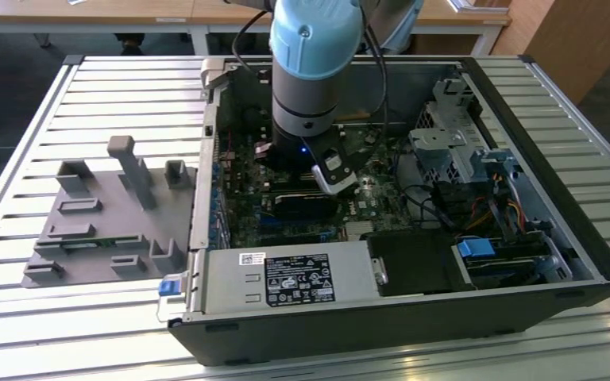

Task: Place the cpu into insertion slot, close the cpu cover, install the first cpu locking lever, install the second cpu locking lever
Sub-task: 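Install the second cpu locking lever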

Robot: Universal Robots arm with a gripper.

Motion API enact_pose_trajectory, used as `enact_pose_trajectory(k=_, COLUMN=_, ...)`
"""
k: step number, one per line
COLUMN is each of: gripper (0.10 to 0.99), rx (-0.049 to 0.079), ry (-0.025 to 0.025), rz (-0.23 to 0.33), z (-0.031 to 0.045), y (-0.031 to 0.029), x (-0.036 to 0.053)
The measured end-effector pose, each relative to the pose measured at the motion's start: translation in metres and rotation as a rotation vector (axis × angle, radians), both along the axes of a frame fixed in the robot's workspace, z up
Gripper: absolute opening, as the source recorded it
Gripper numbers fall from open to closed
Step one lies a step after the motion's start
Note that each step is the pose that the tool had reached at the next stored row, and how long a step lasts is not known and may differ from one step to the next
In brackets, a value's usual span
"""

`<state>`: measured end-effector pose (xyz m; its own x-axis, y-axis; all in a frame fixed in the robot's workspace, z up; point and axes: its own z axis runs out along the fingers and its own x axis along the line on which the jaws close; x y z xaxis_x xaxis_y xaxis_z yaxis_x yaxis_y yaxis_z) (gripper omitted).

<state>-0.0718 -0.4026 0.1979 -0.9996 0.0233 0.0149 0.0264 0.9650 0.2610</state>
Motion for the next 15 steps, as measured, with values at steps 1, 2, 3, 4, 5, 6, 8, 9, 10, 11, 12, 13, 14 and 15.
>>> enact_pose_trajectory(k=1, gripper=0.106, rx=0.002, ry=0.0, rz=0.0, z=-0.0002, y=0.0, x=-0.0003)
enact_pose_trajectory(k=2, gripper=0.106, rx=0.004, ry=-0.0001, rz=0.0, z=-0.0007, y=0.0, x=-0.0006)
enact_pose_trajectory(k=3, gripper=0.106, rx=0.005, ry=-0.0001, rz=0.0, z=-0.0011, y=0.0, x=-0.0008)
enact_pose_trajectory(k=4, gripper=0.106, rx=0.005, ry=-0.0001, rz=0.0, z=-0.0016, y=0.0, x=-0.0009)
enact_pose_trajectory(k=5, gripper=0.106, rx=0.006, ry=-0.0001, rz=0.0, z=-0.002, y=0.0, x=-0.0011)
enact_pose_trajectory(k=6, gripper=0.106, rx=0.007, ry=-0.0001, rz=0.0, z=-0.0023, y=0.0, x=-0.0012)
enact_pose_trajectory(k=8, gripper=0.106, rx=0.01, ry=-0.0001, rz=0.0, z=-0.003, y=0.0001, x=-0.0014)
enact_pose_trajectory(k=9, gripper=0.106, rx=0.012, ry=-0.0001, rz=0.0, z=-0.0033, y=0.0002, x=-0.0016)
enact_pose_trajectory(k=10, gripper=0.106, rx=0.013, ry=-0.0001, rz=0.0, z=-0.0036, y=0.0003, x=-0.0017)
enact_pose_trajectory(k=11, gripper=0.106, rx=0.015, ry=0.0, rz=0.0, z=-0.0038, y=0.0004, x=-0.0018)
enact_pose_trajectory(k=12, gripper=0.106, rx=0.016, ry=0.0, rz=0.0, z=-0.004, y=0.0006, x=-0.002)
enact_pose_trajectory(k=13, gripper=0.106, rx=0.018, ry=0.0, rz=0.0, z=-0.0042, y=0.0008, x=-0.0022)
enact_pose_trajectory(k=14, gripper=0.106, rx=0.021, ry=-0.0001, rz=0.0, z=-0.0044, y=0.001, x=-0.0024)
enact_pose_trajectory(k=15, gripper=0.106, rx=0.023, ry=-0.0001, rz=0.0, z=-0.0045, y=0.0013, x=-0.0027)
